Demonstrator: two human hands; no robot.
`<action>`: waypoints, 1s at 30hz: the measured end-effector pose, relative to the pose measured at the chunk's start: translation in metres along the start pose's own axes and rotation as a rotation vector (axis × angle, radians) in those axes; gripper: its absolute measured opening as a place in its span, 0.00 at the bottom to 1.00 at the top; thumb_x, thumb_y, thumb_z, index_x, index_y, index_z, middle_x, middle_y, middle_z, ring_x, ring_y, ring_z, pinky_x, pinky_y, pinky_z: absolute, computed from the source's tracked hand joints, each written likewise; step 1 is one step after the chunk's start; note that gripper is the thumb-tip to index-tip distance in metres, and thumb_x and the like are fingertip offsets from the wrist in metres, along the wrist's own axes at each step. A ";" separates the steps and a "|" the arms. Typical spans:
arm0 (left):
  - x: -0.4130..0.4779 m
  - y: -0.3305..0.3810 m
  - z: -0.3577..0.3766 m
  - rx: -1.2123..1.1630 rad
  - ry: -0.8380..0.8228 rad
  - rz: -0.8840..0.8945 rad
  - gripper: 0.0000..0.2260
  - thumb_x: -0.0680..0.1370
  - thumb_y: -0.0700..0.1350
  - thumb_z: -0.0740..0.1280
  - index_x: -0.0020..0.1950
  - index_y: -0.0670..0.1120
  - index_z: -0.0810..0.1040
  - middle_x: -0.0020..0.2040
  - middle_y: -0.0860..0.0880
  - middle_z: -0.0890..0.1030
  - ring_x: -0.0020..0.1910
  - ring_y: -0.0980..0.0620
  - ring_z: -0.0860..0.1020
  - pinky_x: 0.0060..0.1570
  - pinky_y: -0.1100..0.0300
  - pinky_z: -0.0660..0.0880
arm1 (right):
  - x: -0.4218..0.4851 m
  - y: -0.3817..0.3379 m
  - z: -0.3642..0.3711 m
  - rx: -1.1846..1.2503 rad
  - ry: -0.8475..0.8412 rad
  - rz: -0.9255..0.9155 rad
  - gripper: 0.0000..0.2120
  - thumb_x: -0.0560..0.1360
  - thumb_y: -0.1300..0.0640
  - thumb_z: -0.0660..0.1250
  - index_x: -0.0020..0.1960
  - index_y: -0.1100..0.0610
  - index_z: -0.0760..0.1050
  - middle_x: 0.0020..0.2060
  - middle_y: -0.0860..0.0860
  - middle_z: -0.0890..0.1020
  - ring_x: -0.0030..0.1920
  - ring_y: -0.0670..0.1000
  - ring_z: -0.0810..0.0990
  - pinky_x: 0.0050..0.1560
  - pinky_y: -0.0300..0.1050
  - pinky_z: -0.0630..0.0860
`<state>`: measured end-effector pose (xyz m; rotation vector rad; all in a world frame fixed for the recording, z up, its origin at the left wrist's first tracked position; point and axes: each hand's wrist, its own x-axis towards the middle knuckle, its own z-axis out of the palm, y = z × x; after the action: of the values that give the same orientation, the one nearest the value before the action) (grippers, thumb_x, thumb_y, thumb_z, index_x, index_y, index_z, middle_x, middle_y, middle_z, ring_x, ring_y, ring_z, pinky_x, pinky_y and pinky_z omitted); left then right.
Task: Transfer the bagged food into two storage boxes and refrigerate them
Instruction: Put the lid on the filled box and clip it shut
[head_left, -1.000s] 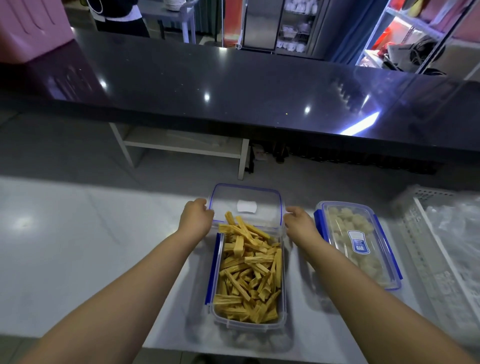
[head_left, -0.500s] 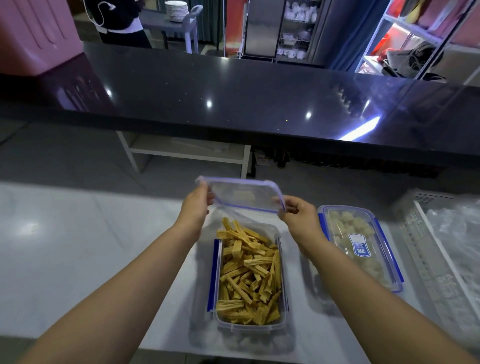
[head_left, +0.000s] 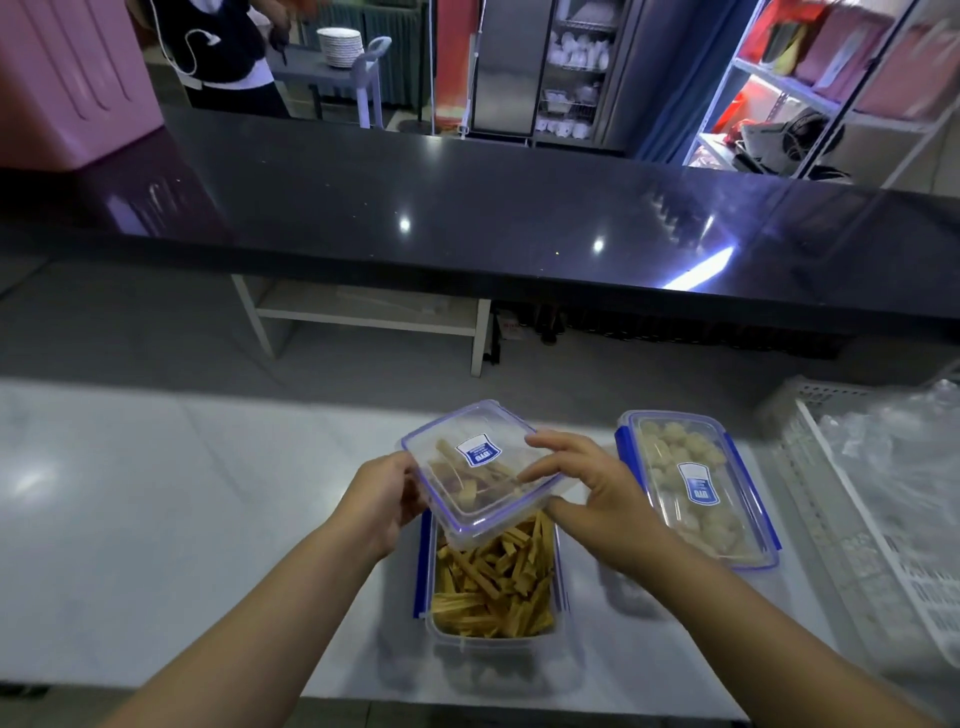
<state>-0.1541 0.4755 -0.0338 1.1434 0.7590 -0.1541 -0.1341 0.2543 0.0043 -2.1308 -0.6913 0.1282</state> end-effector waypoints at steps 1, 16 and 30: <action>-0.003 -0.002 -0.002 0.022 -0.019 -0.005 0.12 0.75 0.35 0.57 0.38 0.39 0.78 0.25 0.47 0.78 0.20 0.54 0.73 0.22 0.65 0.73 | -0.003 -0.002 0.000 0.004 -0.013 -0.013 0.18 0.70 0.62 0.72 0.52 0.41 0.78 0.62 0.37 0.72 0.66 0.36 0.66 0.62 0.33 0.67; -0.022 -0.008 0.009 0.485 -0.123 0.099 0.11 0.78 0.45 0.61 0.47 0.38 0.77 0.36 0.45 0.82 0.32 0.49 0.80 0.37 0.57 0.78 | -0.022 0.025 0.015 0.487 0.008 0.645 0.24 0.76 0.54 0.66 0.71 0.46 0.64 0.69 0.50 0.68 0.68 0.51 0.69 0.60 0.45 0.72; -0.035 -0.025 -0.010 0.697 -0.171 0.246 0.11 0.80 0.49 0.58 0.49 0.46 0.78 0.41 0.47 0.83 0.34 0.51 0.81 0.31 0.59 0.78 | -0.042 0.012 0.050 0.699 0.170 0.665 0.10 0.76 0.57 0.66 0.54 0.44 0.74 0.47 0.46 0.83 0.44 0.47 0.84 0.37 0.42 0.80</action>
<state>-0.1965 0.4640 -0.0336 1.8468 0.4065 -0.3197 -0.1803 0.2623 -0.0420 -1.5784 0.1818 0.4666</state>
